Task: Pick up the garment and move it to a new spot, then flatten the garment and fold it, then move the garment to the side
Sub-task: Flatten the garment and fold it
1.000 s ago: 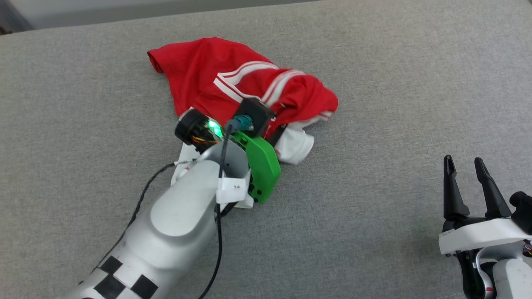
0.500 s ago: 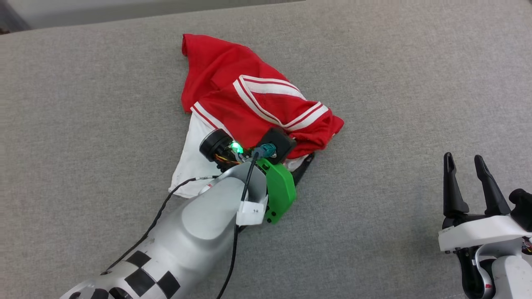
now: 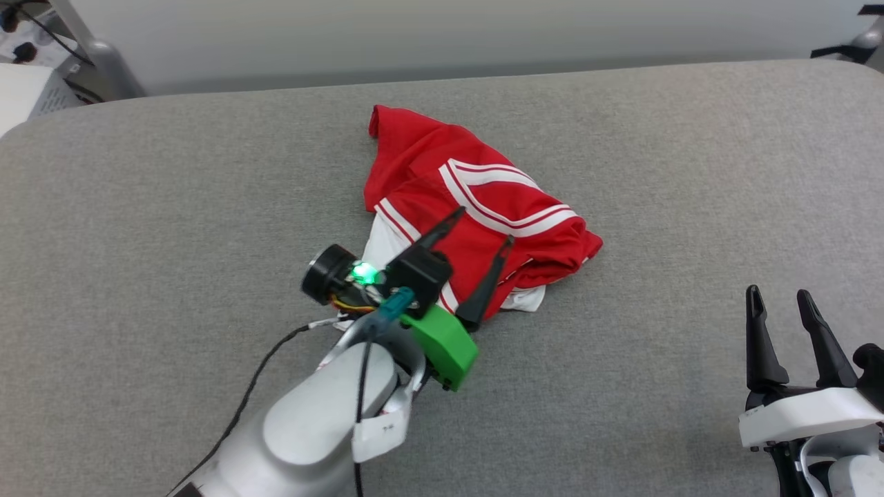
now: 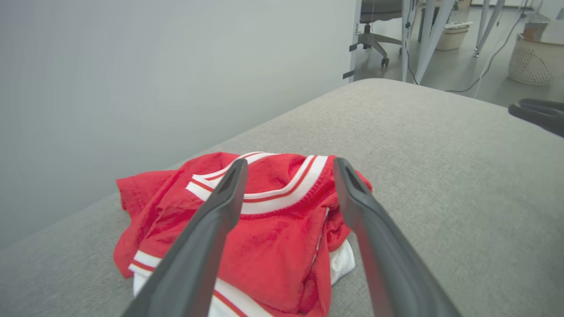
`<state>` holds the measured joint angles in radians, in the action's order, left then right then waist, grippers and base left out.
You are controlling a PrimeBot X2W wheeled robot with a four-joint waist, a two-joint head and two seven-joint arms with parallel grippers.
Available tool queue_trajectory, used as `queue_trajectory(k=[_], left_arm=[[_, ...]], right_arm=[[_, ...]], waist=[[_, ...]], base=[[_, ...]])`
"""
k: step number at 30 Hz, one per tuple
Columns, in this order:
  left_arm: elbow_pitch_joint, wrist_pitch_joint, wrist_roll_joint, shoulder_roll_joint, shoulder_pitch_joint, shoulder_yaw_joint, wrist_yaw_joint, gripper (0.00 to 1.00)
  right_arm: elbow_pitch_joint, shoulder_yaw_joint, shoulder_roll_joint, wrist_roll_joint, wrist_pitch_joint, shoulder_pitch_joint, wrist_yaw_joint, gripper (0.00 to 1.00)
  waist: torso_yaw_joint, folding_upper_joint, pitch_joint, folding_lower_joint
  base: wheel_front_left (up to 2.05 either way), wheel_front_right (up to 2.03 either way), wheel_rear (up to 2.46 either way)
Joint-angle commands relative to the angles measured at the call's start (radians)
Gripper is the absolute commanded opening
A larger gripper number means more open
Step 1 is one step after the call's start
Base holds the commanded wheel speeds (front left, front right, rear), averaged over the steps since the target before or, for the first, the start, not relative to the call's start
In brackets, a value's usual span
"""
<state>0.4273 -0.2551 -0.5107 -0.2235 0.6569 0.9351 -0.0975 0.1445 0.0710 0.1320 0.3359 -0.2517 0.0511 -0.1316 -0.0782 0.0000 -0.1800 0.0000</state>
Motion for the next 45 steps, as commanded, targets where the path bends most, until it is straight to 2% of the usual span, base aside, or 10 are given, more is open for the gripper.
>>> queue_trajectory(k=[1, 7, 11, 13, 19, 27, 32, 36, 39, 45], left_arm=[[-0.054, -0.005, 0.017, -0.03, -0.038, -0.039, -0.041, 1.0], [-0.249, -0.006, 0.079, -0.125, -0.192, -0.193, -0.16, 1.0], [-0.317, -0.006, 0.107, -0.166, -0.271, -0.274, -0.174, 1.0], [-0.336, -0.006, 0.113, -0.188, -0.285, -0.293, -0.145, 1.0], [-0.333, 0.05, 0.062, -0.27, -0.203, -0.313, -0.001, 1.0], [-0.297, 0.381, -0.042, -0.35, -0.013, -0.285, 0.163, 1.0], [-0.239, 0.618, -0.161, -0.352, 0.071, -0.24, 0.21, 1.0], [-0.183, 0.77, -0.256, -0.342, 0.111, -0.173, 0.225, 1.0], [-0.143, 0.843, -0.312, -0.332, 0.133, -0.124, 0.227, 1.0], [-0.093, 0.916, -0.346, -0.335, 0.181, 0.064, 0.228, 1.0]], right_arm=[[-0.009, 0.003, 0.003, -0.003, -0.002, -0.013, 0.001, 1.0], [-0.025, 0.001, -0.001, -0.007, 0.006, -0.025, 0.001, 1.0], [-0.029, -0.001, -0.006, -0.009, 0.008, -0.032, 0.001, 1.0], [-0.03, -0.001, -0.008, -0.009, 0.009, -0.035, 0.001, 1.0], [-0.031, -0.005, -0.011, -0.011, 0.012, -0.036, 0.001, 1.0], [-0.028, -0.021, -0.011, -0.011, 0.011, -0.018, 0.001, 1.0], [-0.024, -0.025, -0.01, -0.011, 0.008, -0.004, 0.001, 1.0], [-0.02, -0.03, -0.01, -0.011, 0.006, 0.012, 0.001, 1.0], [-0.018, -0.034, -0.01, -0.012, 0.005, 0.024, 0.001, 1.0], [-0.009, -0.044, -0.008, -0.01, 0.001, 0.054, 0.001, 1.0]], waist=[[0.045, 0.0, 0.041, 0.0], [0.065, 0.0, 0.057, 0.0], [0.07, 0.0, 0.063, 0.0], [0.073, 0.0, 0.067, 0.0], [0.076, 0.0, 0.066, 0.0], [0.056, 0.0, 0.036, 0.0], [0.038, 0.0, 0.011, 0.0], [0.022, 0.0, -0.01, 0.0], [0.01, 0.0, -0.027, 0.0], [-0.014, 0.0, -0.069, 0.0]], base=[[0.0, 0.0, 0.0], [0.0, 0.0, 0.0], [0.0, 0.0, 0.0], [0.0, 0.0, 0.0], [0.0, 0.0, 0.0], [0.0, 0.0, 0.0], [0.0, 0.0, 0.0], [0.0, 0.0, 0.0], [0.0, 0.0, 0.0], [0.0, 0.0, 0.0]])
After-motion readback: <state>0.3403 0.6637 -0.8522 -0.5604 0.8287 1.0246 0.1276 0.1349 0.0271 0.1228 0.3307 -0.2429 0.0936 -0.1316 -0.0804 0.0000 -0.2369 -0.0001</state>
